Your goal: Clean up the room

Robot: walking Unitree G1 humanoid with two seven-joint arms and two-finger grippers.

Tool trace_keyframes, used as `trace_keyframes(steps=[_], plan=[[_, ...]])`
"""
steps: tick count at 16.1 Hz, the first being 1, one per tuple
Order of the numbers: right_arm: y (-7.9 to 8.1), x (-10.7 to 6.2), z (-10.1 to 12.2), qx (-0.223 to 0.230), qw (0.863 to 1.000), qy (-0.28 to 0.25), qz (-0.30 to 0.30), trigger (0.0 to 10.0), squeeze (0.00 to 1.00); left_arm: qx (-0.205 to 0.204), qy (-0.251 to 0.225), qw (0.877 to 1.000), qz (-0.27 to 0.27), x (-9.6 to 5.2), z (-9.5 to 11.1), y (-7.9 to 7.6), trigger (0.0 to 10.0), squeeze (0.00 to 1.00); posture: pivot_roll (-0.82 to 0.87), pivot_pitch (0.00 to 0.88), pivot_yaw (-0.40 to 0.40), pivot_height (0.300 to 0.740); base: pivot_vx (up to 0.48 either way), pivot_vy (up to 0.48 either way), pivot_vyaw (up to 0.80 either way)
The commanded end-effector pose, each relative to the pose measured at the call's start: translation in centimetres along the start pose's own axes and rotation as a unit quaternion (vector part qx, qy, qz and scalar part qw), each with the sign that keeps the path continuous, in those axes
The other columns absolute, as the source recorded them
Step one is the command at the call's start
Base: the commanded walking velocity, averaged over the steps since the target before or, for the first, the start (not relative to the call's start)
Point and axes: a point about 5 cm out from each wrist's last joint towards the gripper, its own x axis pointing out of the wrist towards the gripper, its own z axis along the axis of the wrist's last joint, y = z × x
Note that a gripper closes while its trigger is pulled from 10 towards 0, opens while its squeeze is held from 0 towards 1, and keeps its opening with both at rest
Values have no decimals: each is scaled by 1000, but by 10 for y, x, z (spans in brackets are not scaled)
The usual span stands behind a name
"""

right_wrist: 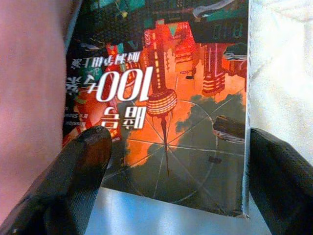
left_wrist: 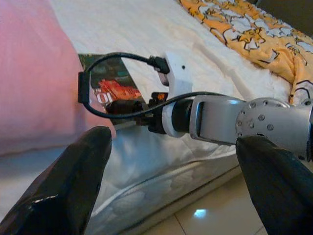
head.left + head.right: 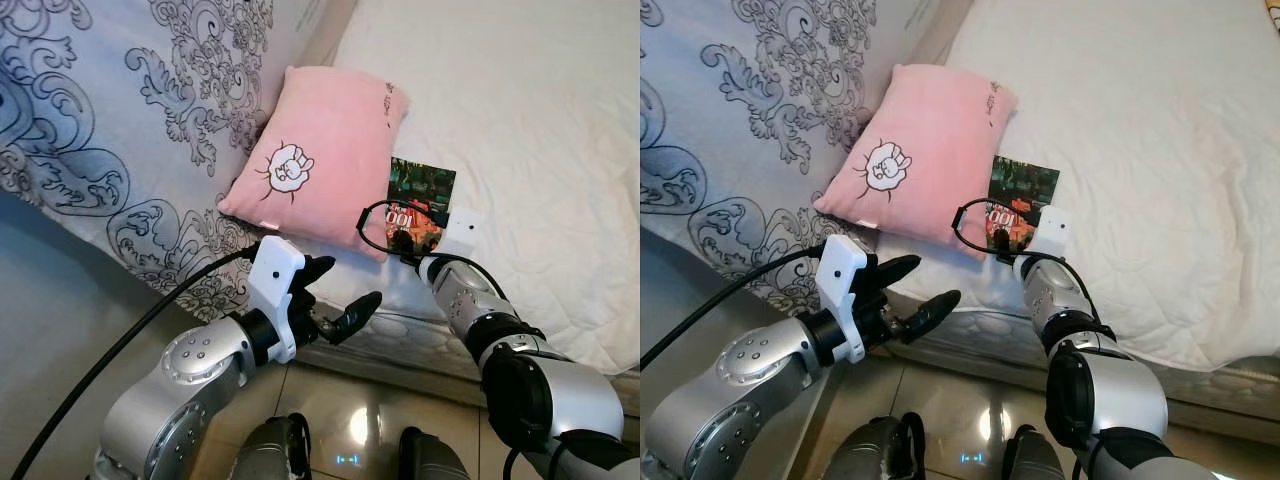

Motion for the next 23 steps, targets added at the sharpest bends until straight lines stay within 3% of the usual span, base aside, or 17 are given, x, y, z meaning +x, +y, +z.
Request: trace_keyframes(steps=[1, 4, 8, 10, 11, 12, 14, 15, 16, 17, 20, 23], plan=[[-6, -1, 3, -19, 1000, -12, -6, 10000, 1000, 1, -1, 1000, 4, 1, -1, 4, 10000, 0, 116, 106, 94, 740, 0, 0, 0], [-17, -2, 16, -76, 996, -36, -11, 10000, 1000, -2, -10, 1000, 4, 8, -3, 8, 10000, 0, 90, 49, 59, 740, 0, 0, 0], [-25, -9, -7, -99, 995, -29, 0, 10000, 1000, -17, -41, 999, 8, 19, 3, 20, 10000, 0, 32, 0, 32, 740, 0, 0, 0], [-38, -17, -3, -140, 985, -89, -46, 10000, 1000, -9, -55, 995, 83, 26, 1, 43, 10000, 0, -10, 0, 28, 740, 0, 0, 0], [-45, -26, -1, -176, 973, -131, -71, 10000, 71, -24, -60, 989, 134, 27, -2, 55, 10000, 0, -18, 0, 26, 740, 0, 0, 0], [-51, -42, -2, -201, 959, -178, -93, 10000, 0, -22, -57, 979, 194, 27, -9, 69, 10000, 0, -33, 0, 15, 740, 0, 0, 0], [-60, -78, -10, -221, 942, -229, -106, 10000, 0, -53, -86, 941, 322, 7, -24, 100, 10000, 0, -52, 0, 5, 740, 0, 0, 0], [-63, -87, -15, -230, 940, -230, -106, 10000, 0, -83, -99, 923, 363, -4, -32, 110, 10000, 0, -57, 0, 1, 740, 0, 0, 0], [-67, -92, -22, -234, 941, -222, -105, 10000, 0, -79, -90, 912, 392, -11, -41, 116, 10000, 0, -68, 0, 4, 740, 0, -454, 0], [-67, -93, -23, -236, 941, -224, -96, 10000, 0, -53, -86, 913, 395, -11, -42, 114, 10000, 0, -73, 0, 8, 740, 0, -454, 0], [-53, -83, -19, -220, 947, -218, -90, 10000, 0, -36, -123, 927, 351, 11, -33, 99, 10000, 0, -87, 0, 22, 740, 0, -434, 0], [-44, -75, -22, -224, 950, -207, -69, 10000, 0, -23, -134, 934, 330, 21, -30, 95, 10000, 0, -90, 0, 27, 740, 166, -411, 0]])
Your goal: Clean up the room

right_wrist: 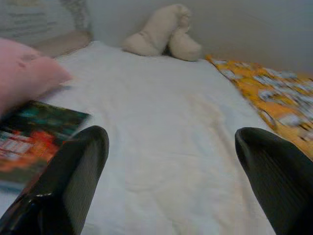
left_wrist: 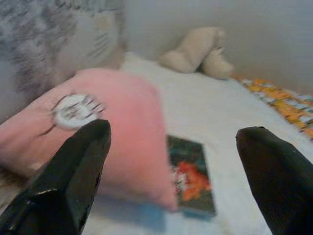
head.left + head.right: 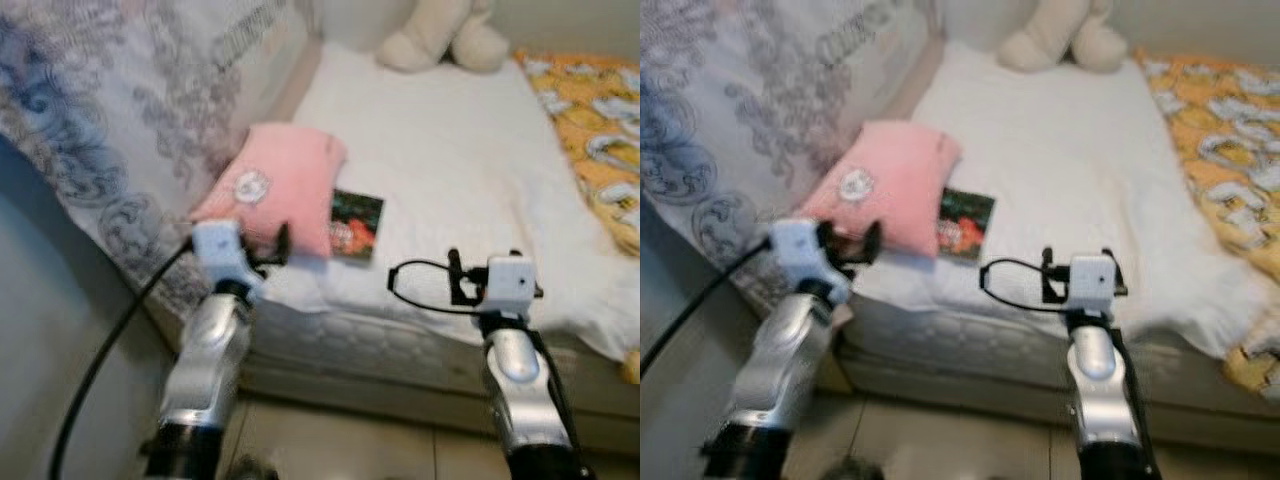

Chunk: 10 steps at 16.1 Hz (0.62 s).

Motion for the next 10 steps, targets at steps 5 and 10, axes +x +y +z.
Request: trace_keyframes(steps=[5, 10], plan=[[14, 1, -10, 8, 999, 29, 37, 10000, 0, 17, -2, 1000, 7, 0, -6, 7, 10000, 0, -105, 0, 43, 740, 256, -402, 0], [15, 5, -10, 11, 999, 33, 40, 10000, 0, 21, -11, 1000, -13, 1, -5, 0, 10000, 0, -109, 0, 48, 740, 258, -402, 0]])
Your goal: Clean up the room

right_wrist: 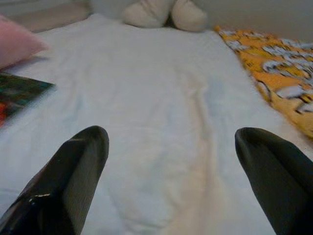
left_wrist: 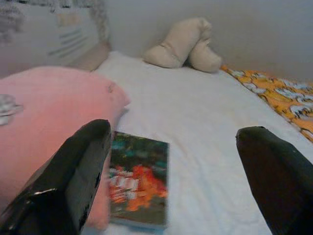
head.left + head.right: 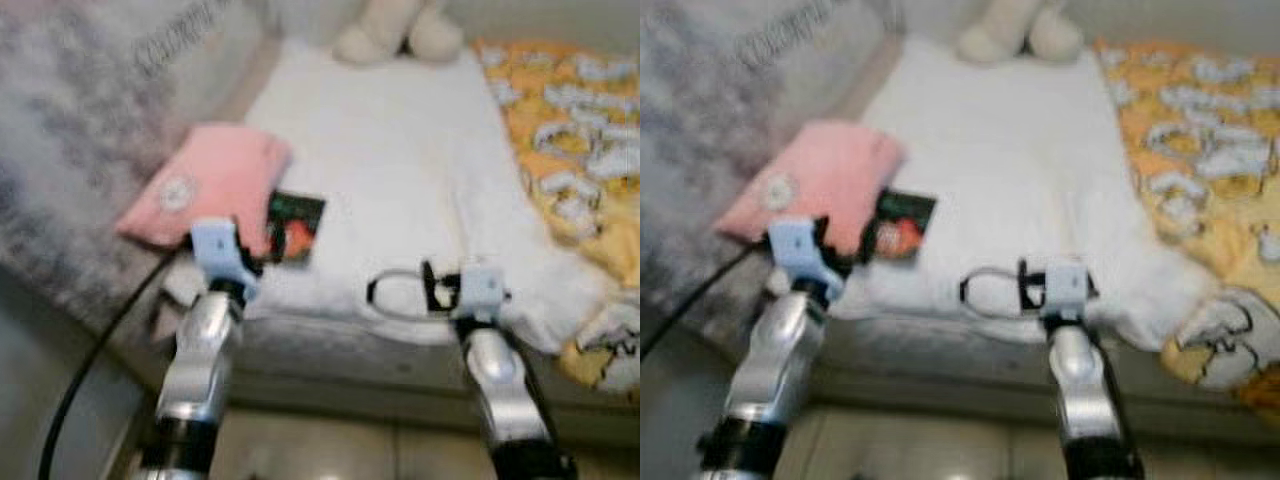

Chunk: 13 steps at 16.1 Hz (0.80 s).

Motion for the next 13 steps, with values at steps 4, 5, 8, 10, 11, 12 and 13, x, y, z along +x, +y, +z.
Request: trace_keyframes(steps=[4, 5, 8, 10, 11, 12, 13], plan=[[-12, 3, 1, -4, 1000, 0, -8, 10000, 0, -11, -2, 1000, -25, -5, -5, -16, 10000, 0, -113, 0, 45, 740, 65, -421, 0], [-11, 3, 1, -6, 1000, 0, -5, 10000, 0, -9, -5, 1000, -27, -5, -5, -16, 10000, 0, -110, 0, 42, 740, 0, -428, 0], [-10, 6, 3, -13, 1000, -5, 7, 10000, 0, 0, -14, 999, -43, -5, -3, -20, 10000, 0, -105, 0, 38, 740, 0, -426, 0], [-8, 7, 7, -23, 999, -17, 17, 10000, 0, -10, -14, 999, -45, -5, -2, -21, 10000, 0, -103, 0, 32, 740, 182, -210, -334], [-8, 6, 7, -21, 999, -17, 19, 10000, 0, -24, 5, 999, -31, -4, -8, -19, 10000, 0, -101, 0, 31, 740, 0, 0, -650], [-8, 3, 2, -23, 999, -11, 22, 10000, 0, -15, 66, 998, -1, -2, -25, -10, 10000, 0, -104, 0, 24, 740, 0, 0, -638], [-8, 2, 1, -23, 999, -9, 23, 10000, 0, -20, 76, 997, 4, -2, -29, -7, 10000, 0, -104, 0, 24, 740, 0, 0, -638]])
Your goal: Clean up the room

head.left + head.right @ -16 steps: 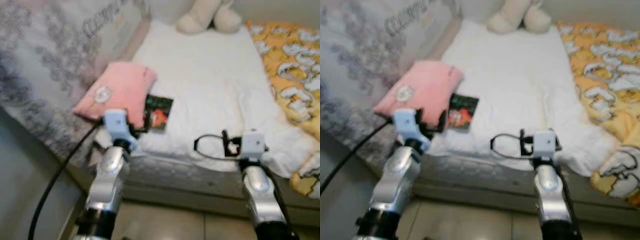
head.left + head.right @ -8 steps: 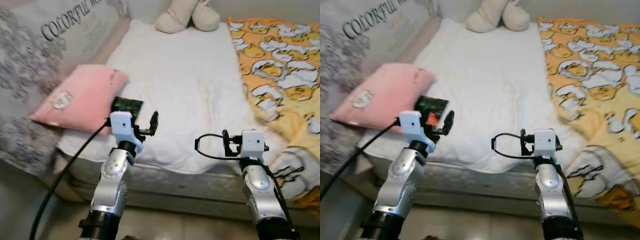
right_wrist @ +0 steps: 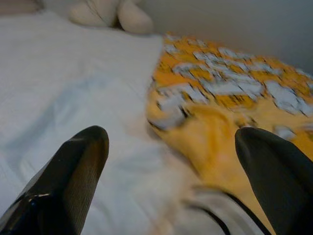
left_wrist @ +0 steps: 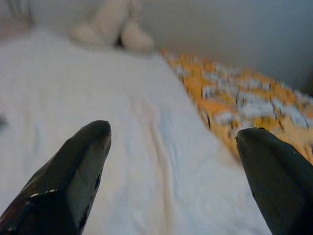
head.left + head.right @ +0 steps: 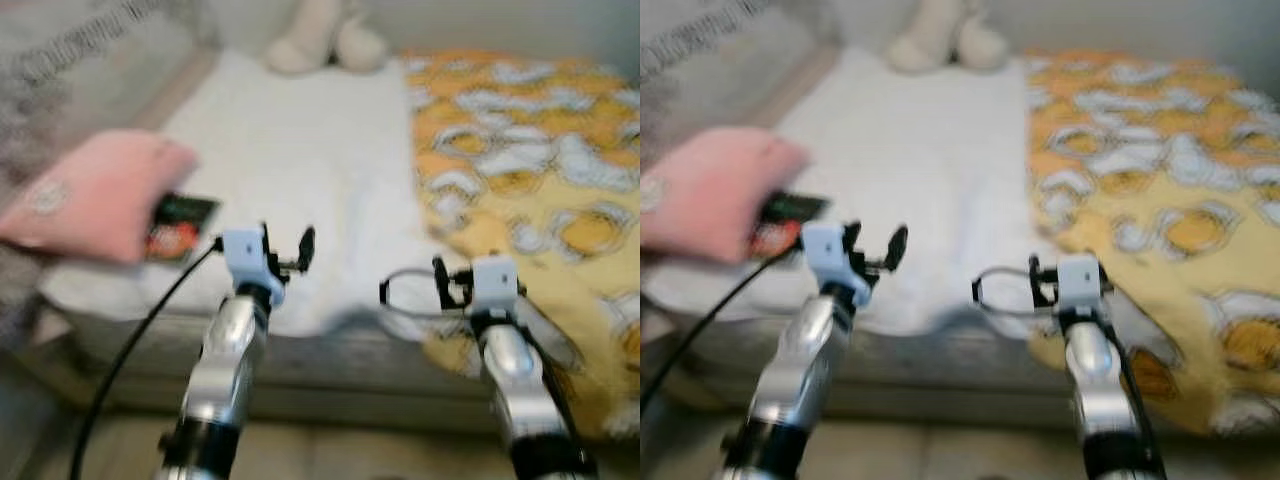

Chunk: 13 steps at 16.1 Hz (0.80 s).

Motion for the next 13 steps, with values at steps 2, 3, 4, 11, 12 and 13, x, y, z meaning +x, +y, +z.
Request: trace_keyframes(steps=[2, 3, 4, 11, 12, 13], plan=[[0, -6, -8, 3, 1000, 14, 4, 10000, 0, 1, 82, 995, 51, -1, -23, 24, 10000, 0, -113, 0, 22, 740, 0, 0, -634], [-2, -7, -11, 3, 1000, 18, 1, 10000, 0, 3, 86, 995, 54, -1, -24, 26, 10000, 0, -113, 0, 22, 740, 0, 0, -638], [-6, -11, -15, 7, 1000, 28, -7, 10000, 0, 20, 78, 996, 47, -1, -22, 26, 10000, 0, -116, 0, 23, 740, 0, 0, -638], [-3, -37, -33, 3, 998, 57, 17, 10000, 0, -157, 144, 973, 91, -9, -65, 20, 10000, 0, -151, 17, 2, 740, 0, 0, -461], [-2, -40, -31, -1, 998, 57, 30, 10000, 0, -170, 161, 969, 82, -7, -75, 12, 10000, 0, -171, 38, -18, 740, 0, 0, 0], [-1, -45, -30, -12, 997, 56, 52, 10000, 0, -137, 174, 973, 64, -5, -79, 4, 10000, 0, -177, 61, -40, 740, 0, 0, 0]])
